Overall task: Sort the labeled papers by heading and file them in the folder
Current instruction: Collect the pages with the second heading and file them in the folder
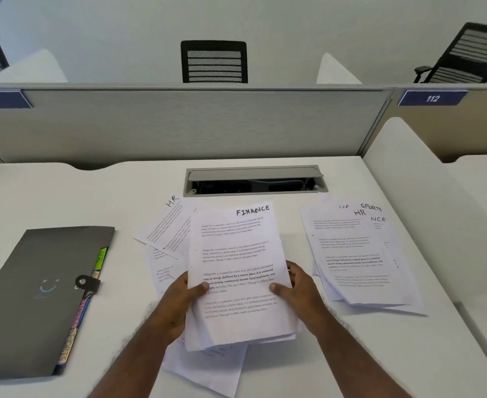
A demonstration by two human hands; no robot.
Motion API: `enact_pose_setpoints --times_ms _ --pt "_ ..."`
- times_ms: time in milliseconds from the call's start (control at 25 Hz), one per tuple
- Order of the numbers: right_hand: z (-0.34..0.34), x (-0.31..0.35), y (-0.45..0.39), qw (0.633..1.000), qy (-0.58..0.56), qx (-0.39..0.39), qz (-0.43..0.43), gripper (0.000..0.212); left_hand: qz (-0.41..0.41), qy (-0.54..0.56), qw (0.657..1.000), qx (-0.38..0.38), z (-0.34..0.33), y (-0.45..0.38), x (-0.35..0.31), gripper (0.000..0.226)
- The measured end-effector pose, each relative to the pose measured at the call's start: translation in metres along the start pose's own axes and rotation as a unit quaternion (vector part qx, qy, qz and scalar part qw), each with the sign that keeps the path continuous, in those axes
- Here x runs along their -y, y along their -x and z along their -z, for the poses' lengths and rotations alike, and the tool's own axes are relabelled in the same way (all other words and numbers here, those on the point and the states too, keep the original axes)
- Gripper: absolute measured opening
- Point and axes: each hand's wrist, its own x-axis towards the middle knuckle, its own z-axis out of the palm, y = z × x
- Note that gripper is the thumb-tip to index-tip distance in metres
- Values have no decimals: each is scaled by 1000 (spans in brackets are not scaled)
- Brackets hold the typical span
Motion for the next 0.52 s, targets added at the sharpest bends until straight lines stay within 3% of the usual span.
enact_pose_setpoints --times_ms 80,160,240,280,320,400,520 --pt "6 3 -2 1000 20 16 11 36 3 -35 999 -4 -4 -2 2 35" --pt "22 -2 -7 989 94 -83 77 33 -3 -39 999 -11 -4 -4 2 34" --pt "52 -12 -15 923 292 -228 101 44 -10 -32 999 -15 0 -7 0 36" --pt "67 -17 -18 876 405 -255 61 56 -12 -30 999 -18 3 -9 0 39" --pt "81 -23 -19 843 484 -236 -7 67 -14 -24 999 -17 7 -10 0 40" --pt "102 -33 -18 822 538 -145 -119 78 -16 -9 1000 -11 8 -12 -1 41" --pt "106 -53 -9 824 548 -56 -130 66 -15 4 1000 -12 10 -10 -1 41"
